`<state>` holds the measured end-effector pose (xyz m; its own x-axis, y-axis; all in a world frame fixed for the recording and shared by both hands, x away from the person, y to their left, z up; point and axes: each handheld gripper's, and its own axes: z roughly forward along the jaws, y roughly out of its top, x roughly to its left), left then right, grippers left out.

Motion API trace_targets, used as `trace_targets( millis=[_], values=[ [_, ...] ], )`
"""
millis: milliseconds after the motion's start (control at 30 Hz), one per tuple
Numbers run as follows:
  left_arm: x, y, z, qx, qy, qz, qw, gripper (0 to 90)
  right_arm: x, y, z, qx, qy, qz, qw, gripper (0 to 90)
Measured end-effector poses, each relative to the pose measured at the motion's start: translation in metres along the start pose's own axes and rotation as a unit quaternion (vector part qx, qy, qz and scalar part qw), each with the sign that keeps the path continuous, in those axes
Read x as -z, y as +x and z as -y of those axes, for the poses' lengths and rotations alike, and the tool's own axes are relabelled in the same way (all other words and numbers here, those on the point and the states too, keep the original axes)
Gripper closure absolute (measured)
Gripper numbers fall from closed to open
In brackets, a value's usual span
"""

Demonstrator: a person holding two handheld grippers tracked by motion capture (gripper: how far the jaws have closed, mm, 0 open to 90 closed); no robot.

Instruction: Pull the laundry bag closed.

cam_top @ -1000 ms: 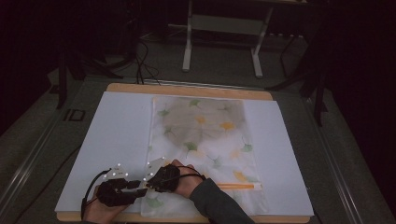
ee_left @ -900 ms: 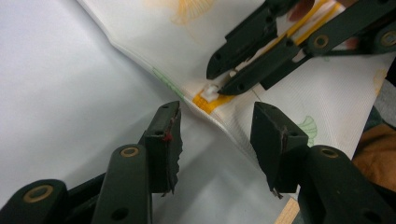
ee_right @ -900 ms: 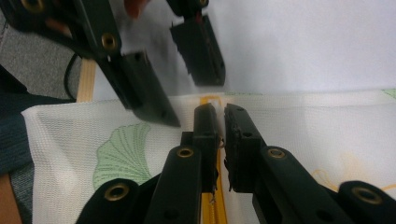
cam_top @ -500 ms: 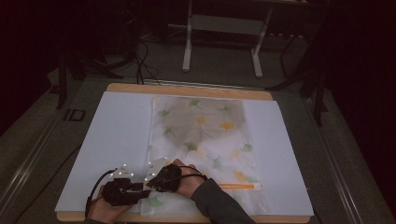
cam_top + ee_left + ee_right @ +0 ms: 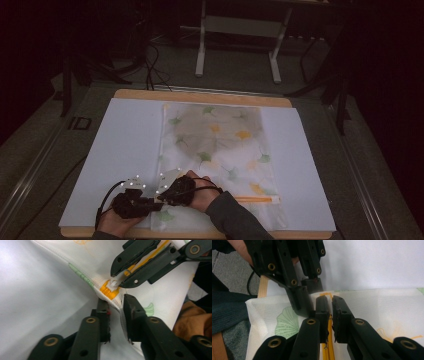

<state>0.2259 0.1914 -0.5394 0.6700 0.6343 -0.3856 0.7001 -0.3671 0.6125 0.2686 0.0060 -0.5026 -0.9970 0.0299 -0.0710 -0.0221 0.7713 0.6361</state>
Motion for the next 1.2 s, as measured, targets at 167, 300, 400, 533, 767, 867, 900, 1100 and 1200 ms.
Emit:
trace_targets(
  millis=[167,300,400,533,767,867,900,1100,1200],
  values=[
    [-0.001,0.001,0.000,-0.003,0.003,0.003,1.0000,85.9,-0.002,-0.001,0.004,-0.005,0.003,-0.003,1.0000,84.0],
    [-0.001,0.001,0.001,-0.005,0.001,0.002,1.0000,87.0,-0.002,-0.002,0.008,-0.011,0.003,-0.006,0.9999,84.0],
    [-0.001,0.001,0.001,-0.007,0.002,0.000,1.0000,87.3,-0.003,-0.003,0.009,-0.011,0.003,-0.008,0.9999,84.1],
    [0.000,0.001,0.000,-0.010,0.003,-0.001,0.9999,87.6,-0.004,-0.004,0.011,-0.015,0.005,-0.011,0.9998,84.2],
    [0.002,0.002,0.001,-0.011,0.000,-0.003,0.9999,88.0,-0.007,-0.005,0.014,-0.018,0.009,-0.014,0.9997,84.3],
    [0.003,0.002,0.001,-0.010,-0.003,-0.006,0.9999,88.0,-0.008,-0.005,0.016,-0.020,0.014,-0.014,0.9996,84.2],
    [0.003,0.002,0.001,-0.011,-0.003,-0.006,0.9999,88.0,-0.008,-0.005,0.016,-0.019,0.015,-0.014,0.9996,84.3],
    [0.004,0.003,0.001,-0.013,-0.003,-0.009,0.9999,88.0,-0.009,-0.004,0.015,-0.012,0.024,-0.010,0.9996,84.3],
    [0.004,0.003,0.001,-0.013,-0.003,-0.010,0.9999,88.0,-0.010,-0.003,0.015,-0.008,0.032,-0.004,0.9994,84.3]
  ],
)
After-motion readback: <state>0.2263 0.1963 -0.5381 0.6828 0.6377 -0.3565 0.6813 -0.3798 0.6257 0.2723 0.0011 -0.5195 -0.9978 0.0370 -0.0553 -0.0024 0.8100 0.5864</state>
